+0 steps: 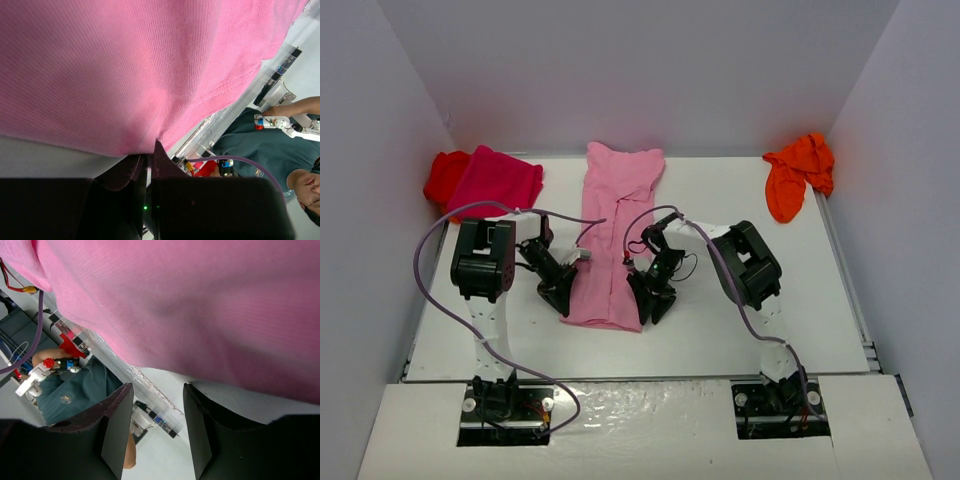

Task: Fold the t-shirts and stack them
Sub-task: Grab the bottom of the folded rectangular tshirt with both arms

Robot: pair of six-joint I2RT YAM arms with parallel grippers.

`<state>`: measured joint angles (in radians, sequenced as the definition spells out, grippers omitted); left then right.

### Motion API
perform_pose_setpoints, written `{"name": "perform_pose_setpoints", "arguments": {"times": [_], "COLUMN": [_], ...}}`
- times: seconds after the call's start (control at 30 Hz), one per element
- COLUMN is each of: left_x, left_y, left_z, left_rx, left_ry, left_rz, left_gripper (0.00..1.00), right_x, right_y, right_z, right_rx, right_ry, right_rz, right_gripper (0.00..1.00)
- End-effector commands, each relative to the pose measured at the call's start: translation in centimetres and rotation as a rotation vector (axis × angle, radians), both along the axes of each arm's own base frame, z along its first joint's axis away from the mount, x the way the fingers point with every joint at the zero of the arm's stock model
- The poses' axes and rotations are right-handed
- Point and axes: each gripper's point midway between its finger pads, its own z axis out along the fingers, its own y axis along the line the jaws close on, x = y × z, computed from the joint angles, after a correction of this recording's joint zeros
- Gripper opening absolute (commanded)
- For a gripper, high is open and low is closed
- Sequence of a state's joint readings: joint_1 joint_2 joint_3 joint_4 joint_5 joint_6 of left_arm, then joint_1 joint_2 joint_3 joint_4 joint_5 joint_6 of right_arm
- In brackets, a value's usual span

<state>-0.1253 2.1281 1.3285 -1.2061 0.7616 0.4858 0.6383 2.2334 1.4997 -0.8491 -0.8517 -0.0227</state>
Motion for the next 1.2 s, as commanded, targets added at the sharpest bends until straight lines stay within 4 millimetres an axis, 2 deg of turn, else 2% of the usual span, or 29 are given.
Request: {"name": "perform_pose_setpoints", "arguments": {"times": [0.0, 0.07, 0.13, 0.3, 0.6, 0.73, 0.8, 0.97, 1.17], "left_x": [0.1, 0.1, 0.1, -0.4, -0.8, -0.8, -0.8, -1.1, -1.0], "left_y": [0.0, -0.1, -0.3, -1.3, -2.3, -2.3, -2.3, -1.8, -1.8], "left_z": [1.0, 1.0, 1.0, 0.8, 0.6, 0.6, 0.7, 0.7, 1.3], "left_rx": [-0.009, -0.007, -0.006, 0.004, -0.004, -0.007, -0.006, 0.005, -0.009], "left_ry": [-0.039, -0.037, -0.038, -0.037, -0.02, -0.021, -0.022, -0.032, -0.047], "left_rz": [-0.031, -0.026, -0.024, -0.075, -0.104, -0.104, -0.104, -0.116, -0.121], "left_gripper": [0.0, 0.0, 0.0, 0.0, 0.0, 0.0, 0.0, 0.0, 0.0], "right_x": [4.4, 4.6, 4.0, 3.7, 1.5, 1.3, 1.1, 1.4, 2.9], "right_y": [-1.3, -1.3, -1.2, -0.5, -0.5, -0.5, -0.6, -1.4, -2.6], "right_z": [-7.6, -7.8, -7.9, -7.1, -7.3, -8.0, -8.7, -8.4, -6.5], "right_rx": [-0.074, -0.073, -0.058, -0.025, -0.043, -0.056, -0.07, -0.091, -0.081], "right_ry": [-0.223, -0.206, -0.17, -0.17, -0.18, -0.184, -0.177, -0.217, -0.285], "right_rz": [0.07, 0.055, 0.047, 0.055, 0.119, 0.137, 0.145, 0.165, 0.155], "right_gripper": [0.42, 0.41, 0.4, 0.4, 0.4, 0.24, 0.0, 0.0, 0.0]}}
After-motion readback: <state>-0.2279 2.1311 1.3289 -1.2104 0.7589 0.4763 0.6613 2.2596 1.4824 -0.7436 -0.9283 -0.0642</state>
